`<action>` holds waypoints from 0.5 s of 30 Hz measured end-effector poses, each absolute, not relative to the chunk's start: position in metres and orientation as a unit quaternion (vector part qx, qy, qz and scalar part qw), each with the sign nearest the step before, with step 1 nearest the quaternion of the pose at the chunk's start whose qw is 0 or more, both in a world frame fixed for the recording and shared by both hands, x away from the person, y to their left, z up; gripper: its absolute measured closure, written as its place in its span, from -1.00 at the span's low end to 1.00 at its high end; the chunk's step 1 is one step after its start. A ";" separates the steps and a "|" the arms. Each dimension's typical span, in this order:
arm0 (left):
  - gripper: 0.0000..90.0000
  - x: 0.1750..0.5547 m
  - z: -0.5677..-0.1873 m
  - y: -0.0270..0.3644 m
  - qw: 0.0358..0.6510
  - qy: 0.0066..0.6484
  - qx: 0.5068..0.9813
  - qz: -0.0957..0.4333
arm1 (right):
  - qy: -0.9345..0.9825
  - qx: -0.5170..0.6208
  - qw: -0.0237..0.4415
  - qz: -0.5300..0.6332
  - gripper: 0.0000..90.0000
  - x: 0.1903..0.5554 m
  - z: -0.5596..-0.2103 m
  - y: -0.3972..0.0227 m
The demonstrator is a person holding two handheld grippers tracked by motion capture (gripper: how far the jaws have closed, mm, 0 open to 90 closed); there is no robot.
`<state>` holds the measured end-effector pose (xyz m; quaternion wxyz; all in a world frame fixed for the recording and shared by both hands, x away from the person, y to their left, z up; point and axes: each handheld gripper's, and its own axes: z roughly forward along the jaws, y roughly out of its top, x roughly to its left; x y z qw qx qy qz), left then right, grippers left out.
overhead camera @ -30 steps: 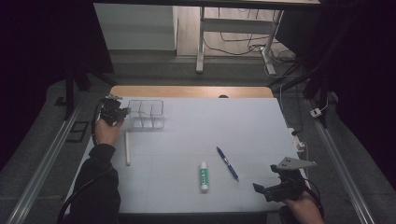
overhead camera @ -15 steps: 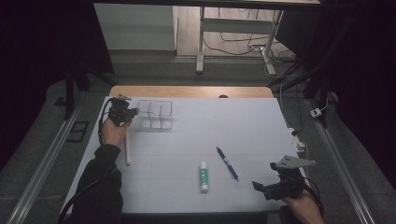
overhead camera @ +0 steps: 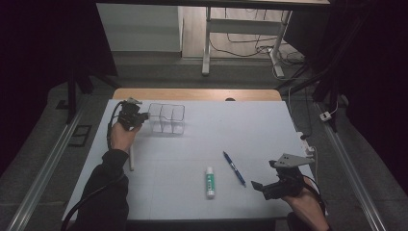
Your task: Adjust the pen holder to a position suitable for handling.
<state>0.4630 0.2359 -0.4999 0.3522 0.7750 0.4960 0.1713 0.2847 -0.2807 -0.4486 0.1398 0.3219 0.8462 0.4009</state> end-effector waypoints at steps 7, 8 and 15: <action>0.97 0.461 -0.497 0.225 0.354 0.483 0.784 0.165 | 0.846 0.316 0.133 0.407 -1.00 0.301 -0.446 -0.269; 0.97 0.460 -0.497 0.222 0.356 0.480 0.785 0.162 | 0.845 0.316 0.128 0.413 -1.00 0.304 -0.446 -0.267; 0.97 0.459 -0.497 0.213 0.359 0.471 0.790 0.156 | 0.844 0.312 0.113 0.422 -1.00 0.320 -0.445 -0.251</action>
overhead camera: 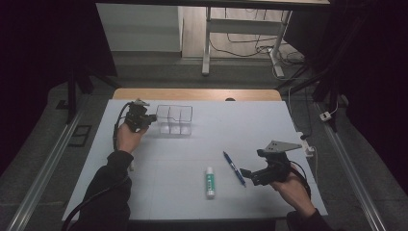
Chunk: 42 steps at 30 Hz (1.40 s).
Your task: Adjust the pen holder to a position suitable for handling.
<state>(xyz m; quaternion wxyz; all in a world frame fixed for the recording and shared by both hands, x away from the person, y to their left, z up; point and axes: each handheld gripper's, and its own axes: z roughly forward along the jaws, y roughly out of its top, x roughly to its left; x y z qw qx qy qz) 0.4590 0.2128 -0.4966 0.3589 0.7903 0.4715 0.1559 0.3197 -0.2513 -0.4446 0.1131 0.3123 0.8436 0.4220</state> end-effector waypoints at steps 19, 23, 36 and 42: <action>0.97 0.459 -0.494 0.183 0.359 0.447 0.806 0.146 | 0.867 0.282 0.119 0.392 -1.00 0.385 -0.455 -0.183; 0.97 0.460 -0.494 0.178 0.358 0.443 0.809 0.146 | 0.867 0.289 0.117 0.390 -1.00 0.400 -0.457 -0.172; 0.97 0.465 -0.493 0.167 0.362 0.431 0.815 0.139 | 0.867 0.317 0.127 0.363 -0.85 0.448 -0.475 -0.148; 0.97 0.474 -0.493 0.173 0.370 0.447 0.802 0.139 | 0.874 0.314 0.127 0.350 -0.15 0.465 -0.478 -0.145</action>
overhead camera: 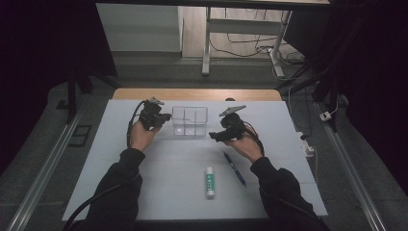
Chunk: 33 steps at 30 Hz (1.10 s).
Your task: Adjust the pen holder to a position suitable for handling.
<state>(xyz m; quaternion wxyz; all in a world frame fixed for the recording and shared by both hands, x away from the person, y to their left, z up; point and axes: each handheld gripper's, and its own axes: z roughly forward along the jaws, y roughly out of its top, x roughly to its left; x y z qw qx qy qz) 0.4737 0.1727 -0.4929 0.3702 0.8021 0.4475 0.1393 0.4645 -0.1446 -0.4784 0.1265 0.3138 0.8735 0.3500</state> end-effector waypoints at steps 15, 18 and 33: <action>0.97 0.494 -0.500 0.161 0.354 0.442 0.810 0.156 | 0.869 0.312 0.110 0.367 0.99 0.501 -0.483 -0.127; 0.97 0.495 -0.500 0.160 0.355 0.442 0.809 0.154 | 0.867 0.315 0.114 0.368 0.99 0.506 -0.485 -0.124; 0.97 0.491 -0.502 0.152 0.354 0.436 0.815 0.146 | 0.870 0.320 0.134 0.349 0.99 0.530 -0.498 -0.121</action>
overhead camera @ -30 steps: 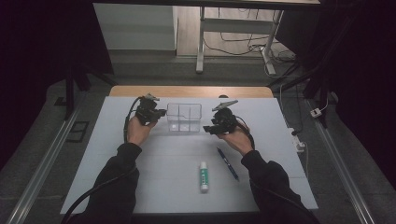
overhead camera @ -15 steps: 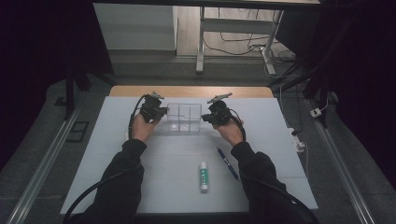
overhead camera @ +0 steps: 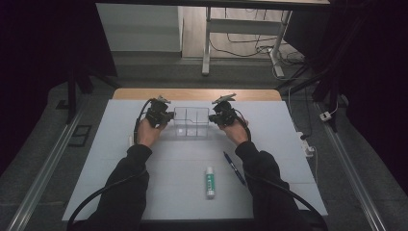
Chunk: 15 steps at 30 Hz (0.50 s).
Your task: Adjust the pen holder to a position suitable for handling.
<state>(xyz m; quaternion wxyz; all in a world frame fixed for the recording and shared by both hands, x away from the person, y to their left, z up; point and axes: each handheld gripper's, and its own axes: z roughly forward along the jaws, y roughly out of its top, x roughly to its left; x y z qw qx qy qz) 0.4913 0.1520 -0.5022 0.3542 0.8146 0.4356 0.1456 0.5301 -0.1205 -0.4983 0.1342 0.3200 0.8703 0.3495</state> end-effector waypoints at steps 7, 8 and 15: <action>0.97 0.484 -0.502 0.150 0.348 0.432 0.820 0.143 | 0.875 0.317 0.133 0.341 0.99 0.526 -0.502 -0.121; 0.97 0.483 -0.502 0.149 0.347 0.430 0.821 0.143 | 0.876 0.315 0.133 0.339 0.99 0.526 -0.501 -0.121; 0.97 0.473 -0.503 0.147 0.346 0.422 0.827 0.135 | 0.878 0.313 0.126 0.340 0.99 0.517 -0.501 -0.125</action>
